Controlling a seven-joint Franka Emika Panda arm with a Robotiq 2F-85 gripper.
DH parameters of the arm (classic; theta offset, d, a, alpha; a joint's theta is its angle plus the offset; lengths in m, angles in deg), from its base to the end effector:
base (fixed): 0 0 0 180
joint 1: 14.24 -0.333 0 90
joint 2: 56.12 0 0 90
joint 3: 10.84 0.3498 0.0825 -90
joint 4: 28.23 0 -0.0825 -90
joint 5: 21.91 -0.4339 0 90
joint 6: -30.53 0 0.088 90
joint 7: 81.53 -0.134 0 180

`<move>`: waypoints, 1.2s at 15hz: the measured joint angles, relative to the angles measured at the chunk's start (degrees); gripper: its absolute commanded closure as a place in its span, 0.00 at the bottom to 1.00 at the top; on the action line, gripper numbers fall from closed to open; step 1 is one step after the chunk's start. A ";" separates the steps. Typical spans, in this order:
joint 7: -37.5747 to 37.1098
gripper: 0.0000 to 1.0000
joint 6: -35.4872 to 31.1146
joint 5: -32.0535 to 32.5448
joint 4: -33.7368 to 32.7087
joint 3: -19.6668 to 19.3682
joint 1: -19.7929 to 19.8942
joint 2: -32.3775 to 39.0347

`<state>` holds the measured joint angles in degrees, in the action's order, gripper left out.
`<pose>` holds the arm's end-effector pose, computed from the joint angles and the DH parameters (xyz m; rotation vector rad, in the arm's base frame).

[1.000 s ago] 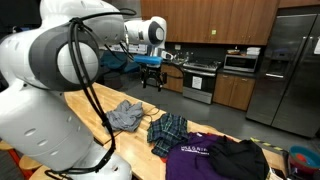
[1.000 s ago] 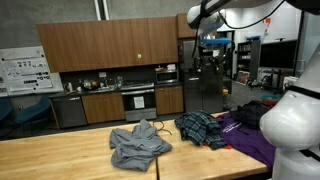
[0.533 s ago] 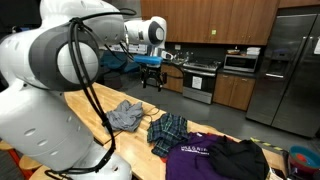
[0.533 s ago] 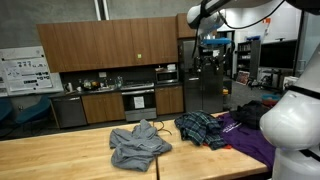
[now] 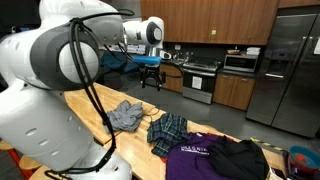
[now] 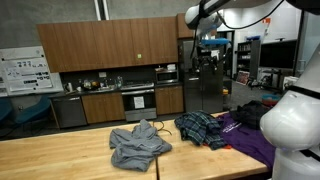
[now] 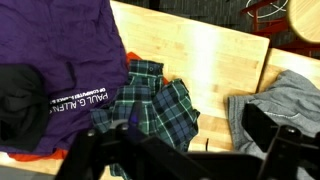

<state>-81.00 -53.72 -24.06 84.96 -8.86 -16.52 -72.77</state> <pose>0.4750 0.0424 0.5746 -3.1001 -0.1253 0.3355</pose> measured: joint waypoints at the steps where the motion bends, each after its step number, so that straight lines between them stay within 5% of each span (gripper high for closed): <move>1: 0.40 0.00 -0.83 0.60 0.00 0.49 -0.27 0.08; 6: 1.89 0.00 -5.33 3.21 -1.60 2.10 -1.27 4.12; 18: 3.32 0.00 -6.11 2.93 -16.31 -0.01 0.55 27.78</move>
<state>-77.69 -59.84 -21.12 68.65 -8.87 -15.96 -44.99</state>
